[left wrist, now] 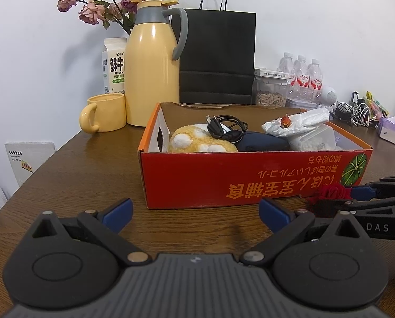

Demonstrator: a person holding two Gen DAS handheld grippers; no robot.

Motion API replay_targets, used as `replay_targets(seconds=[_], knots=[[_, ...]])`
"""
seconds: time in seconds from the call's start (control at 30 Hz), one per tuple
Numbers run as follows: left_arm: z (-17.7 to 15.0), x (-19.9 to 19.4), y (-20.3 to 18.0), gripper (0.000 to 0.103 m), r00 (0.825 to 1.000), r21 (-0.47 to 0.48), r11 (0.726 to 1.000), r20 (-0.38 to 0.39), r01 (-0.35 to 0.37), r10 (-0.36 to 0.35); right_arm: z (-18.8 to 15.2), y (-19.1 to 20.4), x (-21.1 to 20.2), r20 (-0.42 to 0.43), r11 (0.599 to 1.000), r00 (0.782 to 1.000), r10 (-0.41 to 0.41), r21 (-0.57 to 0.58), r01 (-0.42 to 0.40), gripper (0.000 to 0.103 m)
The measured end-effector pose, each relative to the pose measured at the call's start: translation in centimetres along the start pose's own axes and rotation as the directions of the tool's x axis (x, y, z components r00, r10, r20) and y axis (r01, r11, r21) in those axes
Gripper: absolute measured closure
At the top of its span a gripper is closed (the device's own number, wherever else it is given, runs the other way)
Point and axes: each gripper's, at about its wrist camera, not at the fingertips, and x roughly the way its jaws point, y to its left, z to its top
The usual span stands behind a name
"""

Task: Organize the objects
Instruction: 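Lower the right gripper onto the red rose and grasp its stem, then grasp the remaining white bottle cap with the left gripper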

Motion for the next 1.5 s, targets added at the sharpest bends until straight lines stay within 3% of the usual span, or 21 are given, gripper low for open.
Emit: replay_targets(seconds=[0.47,0.9,1.5], knots=[[0.1,0.3,-0.3,0.0,1.0,0.004,1.0,-0.024,-0.002,0.002,-0.2,0.4,-1.5,0.095,0.998,0.994,-0.045,-0.027,0.048,0.065],[0.5,0.2,-4.1,0.0,0.992,0.069,0.993,-0.094,0.094,-0.088,-0.7,-0.8,-3.6,0.178,0.998,0.982,-0.067,0.0,0.068,0.065],[-0.2,2.0,-8.5,0.0,0.972,0.136,0.98,-0.204,0.143,-0.113,-1.6,-3.2,-5.4,0.21,0.996,0.974,-0.086,0.051,0.077,0.065]])
